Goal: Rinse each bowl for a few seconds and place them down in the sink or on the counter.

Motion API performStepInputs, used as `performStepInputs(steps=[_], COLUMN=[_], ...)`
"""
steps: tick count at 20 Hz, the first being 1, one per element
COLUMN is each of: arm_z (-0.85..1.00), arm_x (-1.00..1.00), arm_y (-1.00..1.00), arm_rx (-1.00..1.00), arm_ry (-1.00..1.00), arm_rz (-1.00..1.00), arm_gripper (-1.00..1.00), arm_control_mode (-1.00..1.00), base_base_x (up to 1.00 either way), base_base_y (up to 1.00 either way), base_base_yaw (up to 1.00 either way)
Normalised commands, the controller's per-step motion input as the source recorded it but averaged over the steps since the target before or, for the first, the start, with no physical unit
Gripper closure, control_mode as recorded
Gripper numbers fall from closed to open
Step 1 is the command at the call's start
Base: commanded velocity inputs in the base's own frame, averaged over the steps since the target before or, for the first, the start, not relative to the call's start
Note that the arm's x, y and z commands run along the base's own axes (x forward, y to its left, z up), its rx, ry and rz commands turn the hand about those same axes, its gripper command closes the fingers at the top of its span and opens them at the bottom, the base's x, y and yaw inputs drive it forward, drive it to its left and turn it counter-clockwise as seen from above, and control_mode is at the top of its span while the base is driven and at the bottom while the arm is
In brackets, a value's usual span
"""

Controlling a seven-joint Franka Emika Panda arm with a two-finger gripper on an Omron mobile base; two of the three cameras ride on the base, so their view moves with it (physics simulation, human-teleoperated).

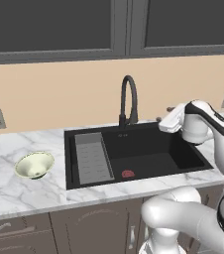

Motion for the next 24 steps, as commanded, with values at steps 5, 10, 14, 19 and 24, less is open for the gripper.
performStepInputs(steps=[5, 10, 14, 19, 24], arm_z=[-0.07, -0.12, -0.15, -0.13, -0.04], arm_x=[0.25, 0.28, 0.27, 0.27, 0.32], arm_y=[0.12, 0.01, 0.00, 0.00, 0.00], arm_rx=[0.00, 0.02, 0.04, 0.03, 0.00], arm_ry=[0.00, 0.00, 0.00, 0.00, 0.00], arm_rz=[0.00, 0.00, 0.01, 0.01, 0.00], arm_gripper=[-1.00, -1.00, -1.00, -1.00, -1.00], arm_control_mode=[-1.00, -1.00, -1.00, -1.00, -1.00], base_base_x=[0.00, 0.00, 0.00, 0.00, 0.00], base_base_y=[0.00, 0.00, 0.00, 0.00, 0.00], base_base_yaw=[0.00, 0.00, 0.00, 0.00, 0.00])
